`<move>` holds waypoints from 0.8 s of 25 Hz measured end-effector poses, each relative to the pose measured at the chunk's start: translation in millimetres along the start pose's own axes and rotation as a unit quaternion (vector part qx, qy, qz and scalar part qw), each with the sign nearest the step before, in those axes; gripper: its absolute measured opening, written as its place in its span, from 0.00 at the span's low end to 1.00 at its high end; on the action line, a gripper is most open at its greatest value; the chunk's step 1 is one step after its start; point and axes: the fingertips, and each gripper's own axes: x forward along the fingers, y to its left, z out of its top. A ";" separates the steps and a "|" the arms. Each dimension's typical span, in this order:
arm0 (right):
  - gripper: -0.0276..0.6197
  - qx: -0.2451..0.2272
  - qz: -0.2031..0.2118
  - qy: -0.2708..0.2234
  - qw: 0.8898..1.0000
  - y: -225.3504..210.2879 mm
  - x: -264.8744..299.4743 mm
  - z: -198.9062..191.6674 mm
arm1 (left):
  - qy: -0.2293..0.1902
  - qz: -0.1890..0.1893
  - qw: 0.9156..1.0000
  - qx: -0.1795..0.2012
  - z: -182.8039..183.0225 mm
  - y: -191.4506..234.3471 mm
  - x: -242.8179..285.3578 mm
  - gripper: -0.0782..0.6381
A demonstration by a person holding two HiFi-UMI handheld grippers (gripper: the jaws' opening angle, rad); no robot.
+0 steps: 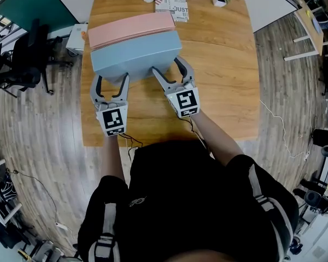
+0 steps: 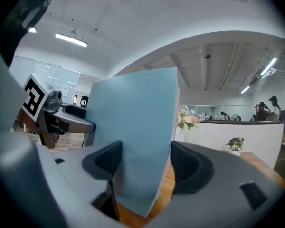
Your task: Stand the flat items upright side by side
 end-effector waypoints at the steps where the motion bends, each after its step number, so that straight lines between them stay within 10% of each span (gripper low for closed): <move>1: 0.54 0.000 0.000 0.001 1.000 -0.3 0.6 -0.4 | 0.000 0.000 1.000 0.000 -0.3 0.1 0.6 0.61; 20: 0.54 0.000 0.001 0.005 1.000 -4.9 7.6 -2.6 | 0.002 0.008 1.000 -0.001 -1.8 1.9 7.2 0.62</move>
